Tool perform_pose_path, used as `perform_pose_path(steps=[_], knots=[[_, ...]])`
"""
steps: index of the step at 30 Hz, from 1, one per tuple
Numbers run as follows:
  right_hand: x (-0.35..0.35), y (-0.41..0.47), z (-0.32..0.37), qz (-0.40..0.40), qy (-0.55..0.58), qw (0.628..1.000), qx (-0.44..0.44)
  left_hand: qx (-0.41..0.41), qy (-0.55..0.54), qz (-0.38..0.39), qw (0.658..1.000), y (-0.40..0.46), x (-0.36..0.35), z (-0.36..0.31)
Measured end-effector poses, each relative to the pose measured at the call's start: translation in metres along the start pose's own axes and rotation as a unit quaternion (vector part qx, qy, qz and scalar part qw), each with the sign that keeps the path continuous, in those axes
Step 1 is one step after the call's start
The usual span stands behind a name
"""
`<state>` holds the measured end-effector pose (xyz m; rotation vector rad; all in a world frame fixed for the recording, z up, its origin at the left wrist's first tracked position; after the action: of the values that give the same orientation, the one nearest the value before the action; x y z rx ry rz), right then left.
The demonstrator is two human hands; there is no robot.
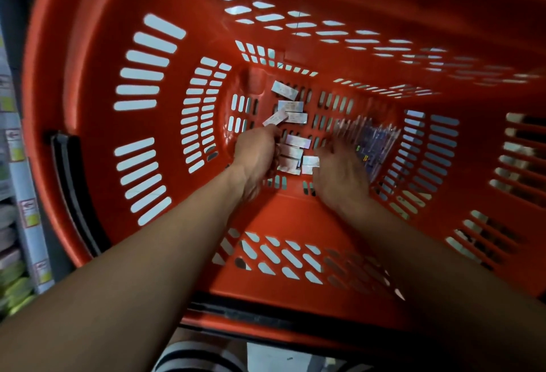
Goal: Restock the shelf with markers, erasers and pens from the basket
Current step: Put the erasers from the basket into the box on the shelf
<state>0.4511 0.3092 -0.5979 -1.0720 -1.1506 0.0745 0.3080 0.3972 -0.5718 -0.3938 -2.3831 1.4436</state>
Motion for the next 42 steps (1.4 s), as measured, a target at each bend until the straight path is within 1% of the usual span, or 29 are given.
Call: perform_pose_path(steps=[3, 6, 8, 10, 11, 12, 13, 14, 15, 17, 18, 19, 23, 25, 26, 28, 29, 31, 33, 36, 39, 42], knots=[[-0.004, 0.0, 0.005, -0.036, -0.048, 0.998, 0.017, -0.007, 0.001, -0.003, 1.0, 0.001, 0.002, -0.001], [-0.002, 0.0, 0.008, -0.057, -0.034, 0.997, 0.034, -0.006, -0.004, -0.002, 1.0, 0.001, 0.002, -0.001], [0.002, -0.002, 0.005, -0.049, 0.023, 0.998, 0.027, -0.01, -0.03, 0.002, 0.999, 0.001, -0.001, -0.001], [0.008, -0.002, -0.007, -0.028, 0.124, 0.992, -0.027, -0.024, -0.071, 0.01, 0.997, 0.001, -0.005, -0.004], [0.013, -0.002, -0.014, -0.011, 0.194, 0.978, -0.072, -0.025, -0.101, 0.017, 0.994, 0.001, -0.007, -0.005], [0.016, -0.002, -0.02, 0.012, 0.27, 0.956, -0.118, -0.019, -0.135, 0.026, 0.99, 0.001, -0.01, -0.005], [0.02, -0.004, -0.021, 0.035, 0.343, 0.926, -0.152, -0.012, -0.16, 0.033, 0.986, 0.001, -0.013, -0.005], [0.025, -0.006, -0.017, 0.056, 0.407, 0.897, -0.165, -0.009, -0.175, 0.038, 0.984, 0.002, -0.015, -0.005], [0.032, -0.01, -0.008, 0.077, 0.466, 0.867, -0.161, -0.011, -0.181, 0.045, 0.982, 0.003, -0.017, -0.006], [0.049, -0.019, 0.016, 0.105, 0.561, 0.813, -0.117, -0.024, -0.192, 0.066, 0.979, 0.002, -0.022, -0.009], [0.056, -0.023, 0.027, 0.11, 0.584, 0.799, -0.094, -0.033, -0.2, 0.075, 0.976, 0.002, -0.024, -0.011], [0.06, -0.027, 0.035, 0.11, 0.591, 0.795, -0.077, -0.039, -0.206, 0.083, 0.974, 0.001, -0.025, -0.013], [0.063, -0.029, 0.046, 0.088, 0.55, 0.829, -0.046, -0.044, -0.202, 0.092, 0.974, -0.002, -0.023, -0.014], [0.059, -0.023, 0.035, 0.065, 0.547, 0.832, -0.07, -0.034, -0.184, 0.071, 0.98, 0.001, -0.019, -0.011], [0.056, -0.018, 0.025, 0.047, 0.53, 0.841, -0.092, -0.029, -0.18, 0.055, 0.982, 0.003, -0.016, -0.009], [0.051, -0.008, 0.004, 0.017, 0.453, 0.883, -0.123, -0.025, -0.178, 0.03, 0.983, 0.007, -0.012, -0.007], [0.046, -0.004, -0.003, 0.015, 0.401, 0.908, -0.12, -0.025, -0.177, 0.026, 0.984, 0.008, -0.011, -0.007], [0.031, 0.001, -0.007, 0.039, 0.281, 0.955, -0.087, -0.028, -0.176, 0.024, 0.984, 0.008, -0.011, -0.007], [0.013, -0.001, -0.006, 0.063, 0.178, 0.981, -0.051, -0.036, -0.179, 0.022, 0.983, 0.01, -0.011, -0.007], [-0.005, -0.006, -0.002, 0.065, 0.086, 0.994, -0.013, -0.05, -0.181, 0.009, 0.982, 0.013, -0.008, -0.007], [-0.011, -0.007, 0.006, 0.055, 0.049, 0.997, 0.009, -0.051, -0.164, -0.001, 0.985, 0.016, -0.007, -0.004], [-0.015, -0.005, 0.012, 0.051, -0.003, 0.999, 0.014, -0.06, -0.134, 0.008, 0.989, 0.015, -0.008, -0.006]])
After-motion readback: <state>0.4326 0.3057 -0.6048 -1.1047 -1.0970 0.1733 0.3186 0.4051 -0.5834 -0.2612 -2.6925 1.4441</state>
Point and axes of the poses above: each hand's wrist, its own y-axis towards the middle knuckle, its own x-axis out of the back of the hand, z = x × y, the point moved 9 cm from there along y, towards the middle knuckle, and after that the axes turned 13 degrees about -x, right-handed, at the moved point
